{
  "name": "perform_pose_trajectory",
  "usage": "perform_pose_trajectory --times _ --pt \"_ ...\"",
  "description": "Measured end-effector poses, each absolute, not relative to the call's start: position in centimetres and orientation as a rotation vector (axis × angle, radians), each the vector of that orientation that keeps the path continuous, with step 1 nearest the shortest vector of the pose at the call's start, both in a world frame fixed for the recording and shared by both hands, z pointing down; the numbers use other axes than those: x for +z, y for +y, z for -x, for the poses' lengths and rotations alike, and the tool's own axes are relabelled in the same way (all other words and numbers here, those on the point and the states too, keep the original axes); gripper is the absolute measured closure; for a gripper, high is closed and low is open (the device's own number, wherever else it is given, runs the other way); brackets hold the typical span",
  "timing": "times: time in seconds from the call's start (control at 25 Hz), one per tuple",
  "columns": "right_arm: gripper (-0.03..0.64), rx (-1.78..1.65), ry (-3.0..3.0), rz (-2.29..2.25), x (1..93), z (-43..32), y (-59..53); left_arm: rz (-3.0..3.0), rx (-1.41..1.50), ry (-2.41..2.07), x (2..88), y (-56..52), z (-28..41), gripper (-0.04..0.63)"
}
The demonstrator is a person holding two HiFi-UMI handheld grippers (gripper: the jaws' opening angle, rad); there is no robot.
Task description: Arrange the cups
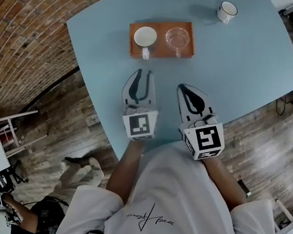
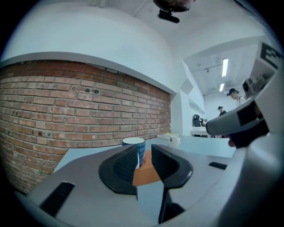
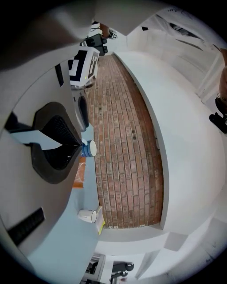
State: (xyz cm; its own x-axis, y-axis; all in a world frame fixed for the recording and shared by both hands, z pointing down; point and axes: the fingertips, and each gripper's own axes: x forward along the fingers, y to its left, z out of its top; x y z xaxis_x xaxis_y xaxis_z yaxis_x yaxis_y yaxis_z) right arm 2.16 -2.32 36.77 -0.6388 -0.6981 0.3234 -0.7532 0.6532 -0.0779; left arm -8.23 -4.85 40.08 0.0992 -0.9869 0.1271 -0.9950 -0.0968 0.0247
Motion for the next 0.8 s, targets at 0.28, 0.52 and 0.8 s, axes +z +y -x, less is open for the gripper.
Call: perform_pose_trajectory --times 0.28,0.52,0.8 --pt "0.595 0.245 -2.541 -1.404 35.5 -4.3 -2.5 -2.298 0.095 -1.923 38.8 -3.2 6.1 0.541" --pt "0.595 0.258 -2.537 -1.453 35.5 -4.3 -1.2 -2.293 0.096 -1.885 38.2 -1.6 6.2 0.560" --pt "0.595 0.263 -2.536 -1.500 35.8 -3.6 0.4 -2.294 0.130 -1.870 37.4 0.0 6.2 0.577"
